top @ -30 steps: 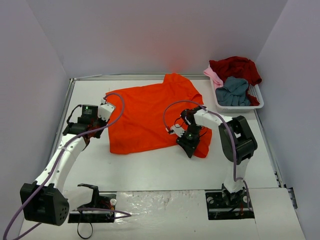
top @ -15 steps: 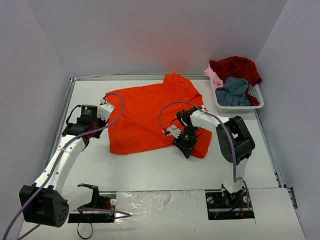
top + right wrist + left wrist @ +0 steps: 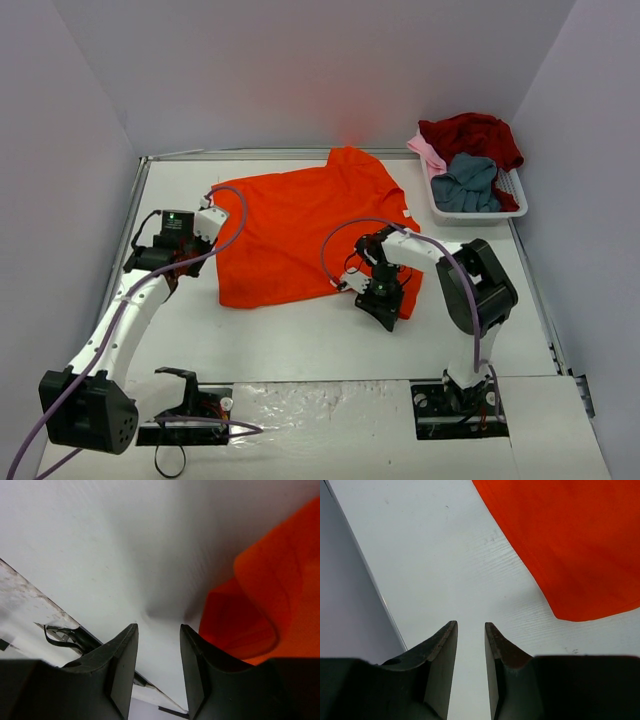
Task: Fold and stack the t-shirts
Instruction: Grap the side of the flattened tshirt closest away from the robot with both arms
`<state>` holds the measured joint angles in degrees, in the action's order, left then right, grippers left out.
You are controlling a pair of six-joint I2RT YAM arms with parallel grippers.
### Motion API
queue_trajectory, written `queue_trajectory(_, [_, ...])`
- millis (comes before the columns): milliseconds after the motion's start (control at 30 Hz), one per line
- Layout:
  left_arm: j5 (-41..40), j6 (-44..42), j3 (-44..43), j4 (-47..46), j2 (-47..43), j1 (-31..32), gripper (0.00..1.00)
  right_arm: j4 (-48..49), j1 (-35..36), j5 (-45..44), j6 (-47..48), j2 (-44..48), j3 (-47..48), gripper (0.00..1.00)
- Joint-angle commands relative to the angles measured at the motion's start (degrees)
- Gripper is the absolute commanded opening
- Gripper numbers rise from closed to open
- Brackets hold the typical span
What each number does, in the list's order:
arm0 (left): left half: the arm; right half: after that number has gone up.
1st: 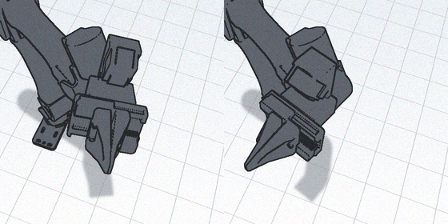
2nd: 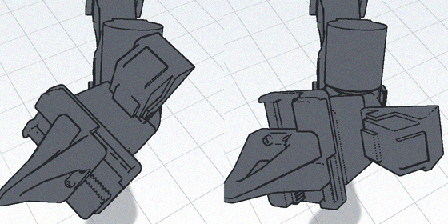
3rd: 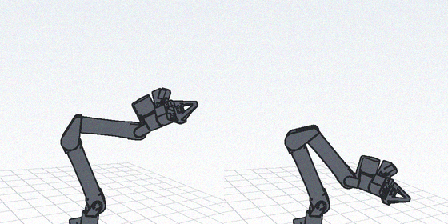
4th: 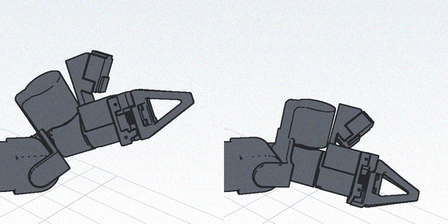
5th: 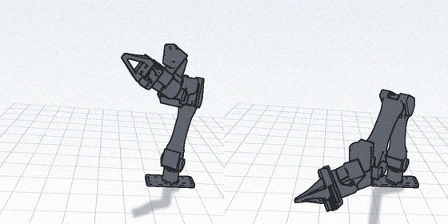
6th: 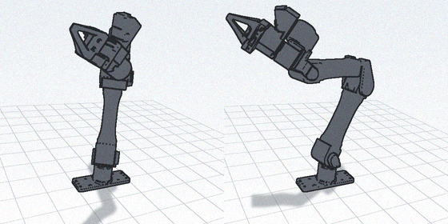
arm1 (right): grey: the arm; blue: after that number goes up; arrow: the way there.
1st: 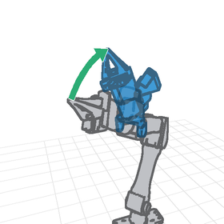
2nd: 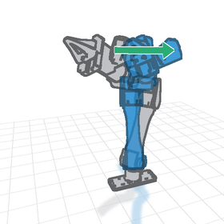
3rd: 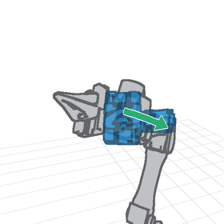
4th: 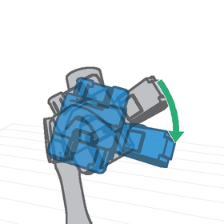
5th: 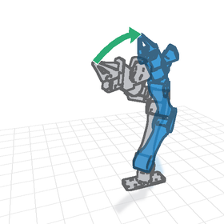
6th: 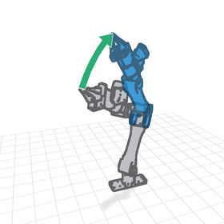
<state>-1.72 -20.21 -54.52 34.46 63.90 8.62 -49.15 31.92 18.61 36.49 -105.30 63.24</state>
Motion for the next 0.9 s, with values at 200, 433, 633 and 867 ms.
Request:
queue_trajectory(200, [0.4, 0.7, -1.6, 1.3, -1.0, -0.5, 0.28, -8.5, -2.0, 1.5, 3.0, 5.6, 2.2, 0.35])
queue_trajectory(433, [7.6, -1.2, -1.5, 3.8, -1.1, -0.4, 0.27, -16.0, -2.1, 8.5, 5.7, 11.4, 10.8, 0.36])
queue_trajectory(633, [10.5, -3.6, -1.1, 5.7, -1.6, -0.1, 0.24, -13.0, -4.6, 3.4, 3.7, 13.8, 10.3, 0.35])
queue_trajectory(867, [10.6, -5.7, 2.0, 5.9, -0.4, 5.2, 0.16, -4.7, -14.2, -1.4, 1.2, 12.8, 8.3, 0.26])
